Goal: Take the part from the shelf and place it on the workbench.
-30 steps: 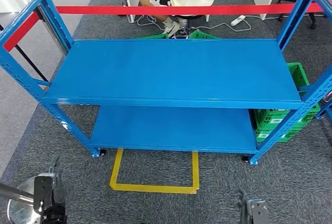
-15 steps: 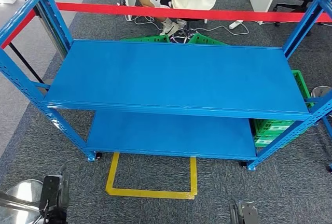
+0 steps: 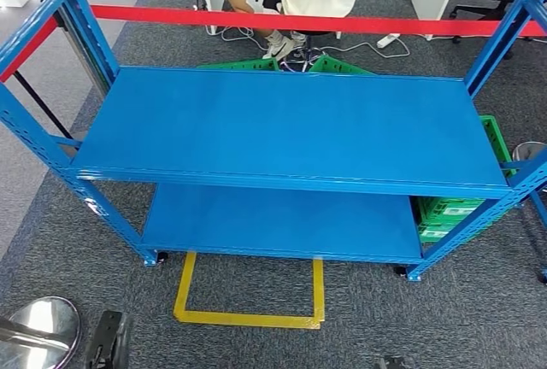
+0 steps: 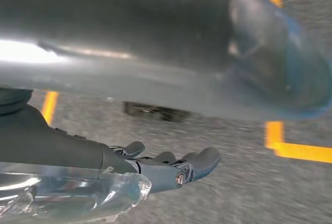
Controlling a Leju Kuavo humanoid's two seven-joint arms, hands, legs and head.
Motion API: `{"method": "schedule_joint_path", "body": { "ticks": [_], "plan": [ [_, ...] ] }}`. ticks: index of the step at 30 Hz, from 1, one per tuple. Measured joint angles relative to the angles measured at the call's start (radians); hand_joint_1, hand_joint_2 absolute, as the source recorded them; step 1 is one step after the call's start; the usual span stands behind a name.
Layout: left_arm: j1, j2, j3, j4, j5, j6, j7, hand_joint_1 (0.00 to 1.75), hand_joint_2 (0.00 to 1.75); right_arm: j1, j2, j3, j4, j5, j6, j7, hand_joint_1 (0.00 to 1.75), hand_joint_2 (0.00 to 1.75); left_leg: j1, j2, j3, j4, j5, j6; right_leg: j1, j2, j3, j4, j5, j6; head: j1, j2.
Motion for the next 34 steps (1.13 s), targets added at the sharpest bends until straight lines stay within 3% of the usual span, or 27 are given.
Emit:
{"method": "schedule_joint_path", "body": {
  "ticks": [1, 2, 6, 16, 34],
  "plan": [
    [-0.004, 0.003, 0.001, 0.025, 0.001, -0.008, 0.009, 0.00, 0.00, -0.005, 0.000, -0.003, 0.025, -0.004, 0.007, 0.008, 0.00, 1.75, 0.000, 0.000, 0.000, 0.000, 0.000, 0.000, 0.000, 0.000, 0.000, 0.000, 0.000, 0.000, 0.000, 0.000],
    [-0.009, 0.007, 0.002, 0.050, 0.002, -0.016, 0.018, 0.00, 0.00, -0.011, -0.001, -0.006, 0.050, -0.009, 0.015, 0.015, 0.00, 1.75, 0.001, 0.000, 0.001, 0.000, 0.000, 0.000, 0.001, 0.000, 0.001, 0.000, 0.000, 0.000, 0.000, 0.000],
    [-0.027, 0.020, 0.006, 0.151, 0.009, -0.047, 0.054, 0.00, 0.00, -0.033, -0.002, -0.018, 0.153, -0.027, 0.046, 0.046, 0.00, 0.00, 0.002, 0.000, 0.002, 0.000, -0.001, -0.001, 0.002, 0.000, 0.002, 0.000, -0.001, -0.001, 0.000, 0.000],
    [-0.055, 0.042, 0.015, 0.312, 0.019, -0.104, 0.118, 0.00, 0.00, -0.066, -0.004, -0.033, 0.315, -0.059, 0.100, 0.100, 0.00, 0.00, 0.002, 0.000, 0.004, 0.000, -0.002, -0.002, 0.002, 0.000, 0.004, 0.000, -0.002, -0.001, 0.000, 0.000],
    [-0.063, 0.047, 0.015, 0.354, 0.020, -0.108, 0.123, 0.00, 0.00, -0.076, -0.004, -0.034, 0.354, -0.060, 0.103, 0.101, 0.00, 0.00, 0.002, 0.000, 0.006, 0.000, -0.002, -0.002, 0.002, 0.000, 0.006, 0.000, -0.002, -0.001, 0.000, 0.000]
  ]
}}
